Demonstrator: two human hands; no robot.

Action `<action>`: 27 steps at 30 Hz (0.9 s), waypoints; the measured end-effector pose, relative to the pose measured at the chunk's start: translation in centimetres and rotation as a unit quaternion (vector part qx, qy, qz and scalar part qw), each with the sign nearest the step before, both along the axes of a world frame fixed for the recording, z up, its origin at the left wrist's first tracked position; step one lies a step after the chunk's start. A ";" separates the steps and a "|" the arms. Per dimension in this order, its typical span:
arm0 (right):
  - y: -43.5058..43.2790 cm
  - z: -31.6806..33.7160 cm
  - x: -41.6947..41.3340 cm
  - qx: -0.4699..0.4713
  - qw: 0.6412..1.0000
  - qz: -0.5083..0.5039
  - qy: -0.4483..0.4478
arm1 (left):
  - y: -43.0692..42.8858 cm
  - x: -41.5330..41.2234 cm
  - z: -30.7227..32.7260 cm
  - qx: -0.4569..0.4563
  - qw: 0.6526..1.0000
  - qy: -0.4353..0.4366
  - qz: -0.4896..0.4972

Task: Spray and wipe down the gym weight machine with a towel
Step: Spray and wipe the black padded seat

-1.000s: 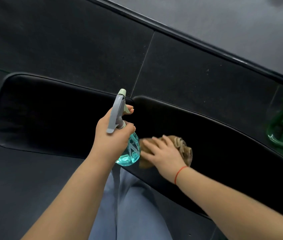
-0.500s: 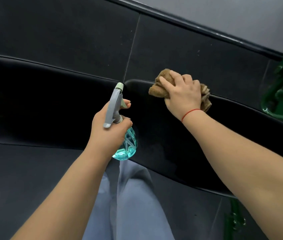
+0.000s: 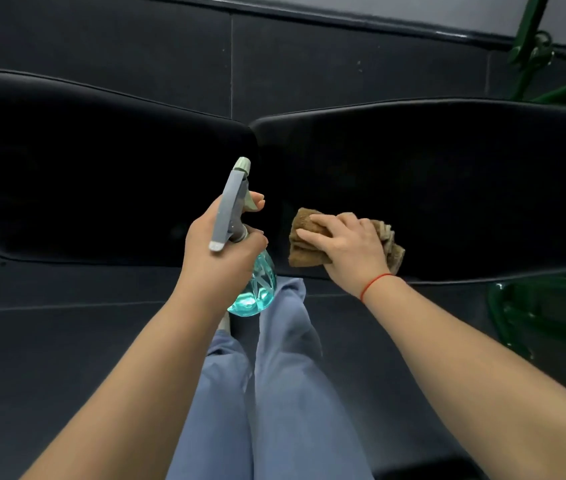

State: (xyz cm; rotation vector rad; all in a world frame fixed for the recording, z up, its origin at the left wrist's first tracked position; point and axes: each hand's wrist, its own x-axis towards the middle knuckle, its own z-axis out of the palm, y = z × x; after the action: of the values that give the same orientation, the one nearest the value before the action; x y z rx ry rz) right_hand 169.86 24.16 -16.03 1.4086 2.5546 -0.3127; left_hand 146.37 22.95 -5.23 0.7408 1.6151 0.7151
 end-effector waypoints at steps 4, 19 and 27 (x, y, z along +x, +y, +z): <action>0.6 2.5 3.6 0.087 0.980 -0.178 -0.003 | -2.1 -1.0 0.3 -0.003 0.999 -0.011 -0.030; -4.4 -2.8 -4.9 0.207 0.866 -0.454 -0.021 | -5.8 -4.2 -2.4 -0.012 0.998 0.012 -0.060; -6.9 -5.7 -11.1 0.024 0.953 -0.303 -0.004 | -6.7 -5.2 -3.3 -0.008 0.998 0.037 -0.059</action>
State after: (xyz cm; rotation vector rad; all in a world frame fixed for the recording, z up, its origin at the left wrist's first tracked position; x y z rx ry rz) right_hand 158.74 17.26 -21.69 2.1821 2.0677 -0.3326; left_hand 141.14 16.23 -8.53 0.8523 1.6266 0.5944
